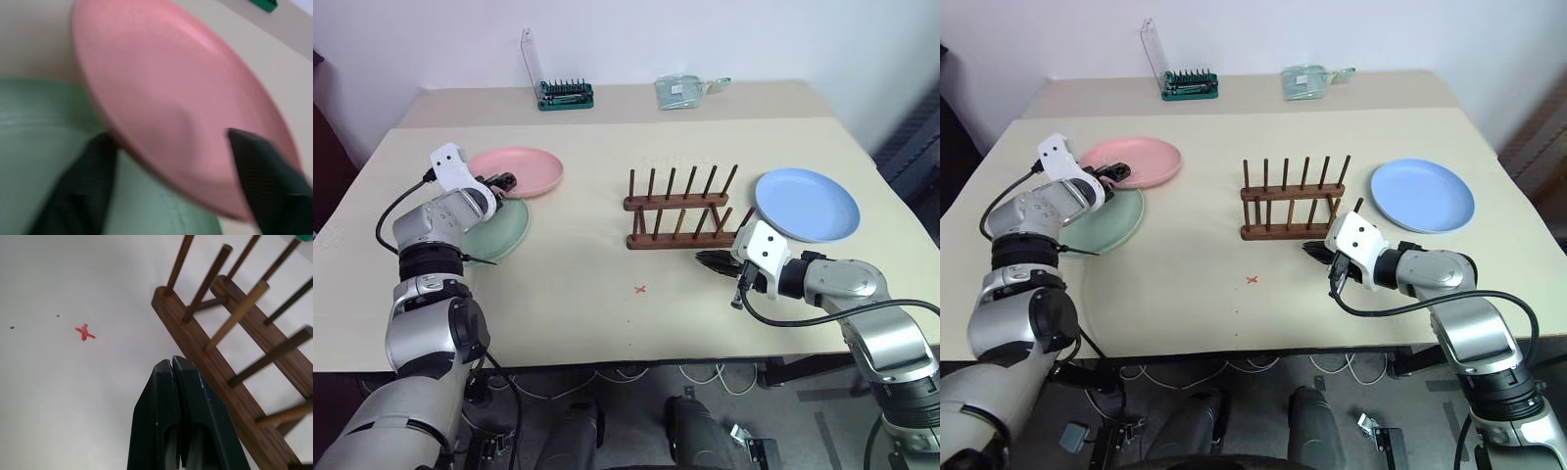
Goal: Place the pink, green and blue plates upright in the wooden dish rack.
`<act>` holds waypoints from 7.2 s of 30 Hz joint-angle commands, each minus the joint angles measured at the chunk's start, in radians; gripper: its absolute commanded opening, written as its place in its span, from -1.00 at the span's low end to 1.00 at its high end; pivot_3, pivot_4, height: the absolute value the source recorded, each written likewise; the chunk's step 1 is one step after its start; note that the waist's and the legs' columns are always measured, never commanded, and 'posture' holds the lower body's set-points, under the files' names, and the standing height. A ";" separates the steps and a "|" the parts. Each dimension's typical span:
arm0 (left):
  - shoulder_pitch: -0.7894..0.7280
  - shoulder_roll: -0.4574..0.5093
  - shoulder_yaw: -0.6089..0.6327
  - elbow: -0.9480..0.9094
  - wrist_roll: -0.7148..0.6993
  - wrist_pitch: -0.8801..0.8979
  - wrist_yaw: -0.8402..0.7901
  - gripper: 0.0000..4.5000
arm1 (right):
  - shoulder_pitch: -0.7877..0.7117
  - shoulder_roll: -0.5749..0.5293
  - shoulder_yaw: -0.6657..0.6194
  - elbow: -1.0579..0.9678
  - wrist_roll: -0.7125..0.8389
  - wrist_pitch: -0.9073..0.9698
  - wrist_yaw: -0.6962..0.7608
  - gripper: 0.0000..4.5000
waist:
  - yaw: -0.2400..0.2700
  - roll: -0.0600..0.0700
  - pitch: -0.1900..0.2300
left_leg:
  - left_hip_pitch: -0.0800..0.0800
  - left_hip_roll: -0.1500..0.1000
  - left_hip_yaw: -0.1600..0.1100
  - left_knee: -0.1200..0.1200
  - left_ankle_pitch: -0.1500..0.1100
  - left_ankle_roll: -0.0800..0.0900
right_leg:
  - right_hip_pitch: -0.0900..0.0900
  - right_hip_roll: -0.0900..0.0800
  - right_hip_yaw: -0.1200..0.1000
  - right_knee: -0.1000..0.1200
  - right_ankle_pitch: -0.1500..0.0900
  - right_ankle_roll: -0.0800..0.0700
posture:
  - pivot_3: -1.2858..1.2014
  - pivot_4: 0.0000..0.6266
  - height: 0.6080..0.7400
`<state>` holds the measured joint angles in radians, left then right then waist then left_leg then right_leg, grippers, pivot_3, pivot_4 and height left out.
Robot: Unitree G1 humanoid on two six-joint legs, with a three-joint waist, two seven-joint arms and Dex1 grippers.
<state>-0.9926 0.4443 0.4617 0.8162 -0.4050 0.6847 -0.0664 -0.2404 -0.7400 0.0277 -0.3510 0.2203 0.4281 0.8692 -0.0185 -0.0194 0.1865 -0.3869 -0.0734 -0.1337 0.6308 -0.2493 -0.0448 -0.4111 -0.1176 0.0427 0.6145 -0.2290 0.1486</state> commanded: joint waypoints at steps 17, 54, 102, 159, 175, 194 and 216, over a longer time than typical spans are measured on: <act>0.134 -0.038 0.069 -0.343 -0.135 -0.093 -0.093 -0.98 | -0.066 -0.094 -0.116 -0.018 0.015 -0.038 0.000 -1.00 | 0.005 -0.001 0.000 | -0.001 0.000 0.000 0.000 0.000 0.000 | 0.000 0.000 0.000 0.000 0.000 0.000 | 0.03 -0.52 1.00; 0.216 -0.334 -0.243 -1.023 -0.295 0.025 -0.072 -1.00 | -0.518 0.116 0.292 0.352 -0.711 -0.624 -0.329 -0.82 | 0.001 -0.004 0.000 | -0.004 0.000 0.001 0.000 0.004 -0.007 | -0.004 0.000 0.001 -0.001 0.002 -0.001 | 0.03 -0.52 1.00; 0.561 0.003 -0.555 -1.135 -0.232 -0.050 -0.681 0.99 | -0.303 0.176 -0.464 0.056 0.901 0.419 -0.468 -1.00 | 0.005 0.001 0.001 | -0.003 0.001 0.001 0.000 0.001 0.000 | -0.002 0.001 0.001 -0.001 0.002 -0.002 | 0.03 -0.52 1.00; 0.326 0.084 0.058 -0.515 0.109 -0.157 0.290 1.00 | -0.503 -0.034 0.089 0.031 0.044 -0.147 -0.172 0.75 | -0.016 0.000 0.001 | -0.005 0.000 0.002 0.000 0.001 -0.001 | -0.006 0.000 0.001 0.000 0.003 -0.001 | 0.03 -0.52 1.00; 0.408 0.015 0.158 -0.585 0.009 0.191 0.304 -0.01 | -0.473 0.047 0.071 0.071 0.008 -0.191 -0.088 0.77 | 0.001 -0.004 0.000 | -0.005 0.001 0.001 0.000 0.001 -0.002 | -0.007 0.000 0.001 0.001 0.003 -0.002 | 0.03 -0.52 1.00; 0.258 -0.172 -0.084 -0.868 -0.014 -0.329 0.046 -0.99 | -0.502 0.093 0.191 0.138 -0.274 -0.409 -0.146 0.77 | 0.004 -0.006 0.000 | -0.006 0.001 0.002 0.000 0.004 -0.007 | -0.007 0.000 0.001 0.000 0.003 -0.002 | 0.03 -0.52 1.00; 0.204 -0.319 -0.362 -1.057 -0.007 -0.280 -0.064 -1.00 | -0.518 0.167 0.275 0.301 -0.649 -0.613 -0.275 0.37 | 0.002 -0.006 0.000 | -0.006 0.001 0.002 0.000 0.005 -0.008 | -0.007 0.001 0.001 0.000 0.003 -0.002 | 0.03 -0.52 1.00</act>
<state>-0.7660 0.1282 0.1038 -0.1813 -0.4017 0.4084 -0.1274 -0.7538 -0.5694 0.3112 -0.0350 -0.4214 -0.1801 0.5965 -0.0164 -0.0255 0.1868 -0.3924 -0.0727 -0.1313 0.6306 -0.2446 -0.0524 -0.4185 -0.1169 0.0438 0.6148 -0.2258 0.1463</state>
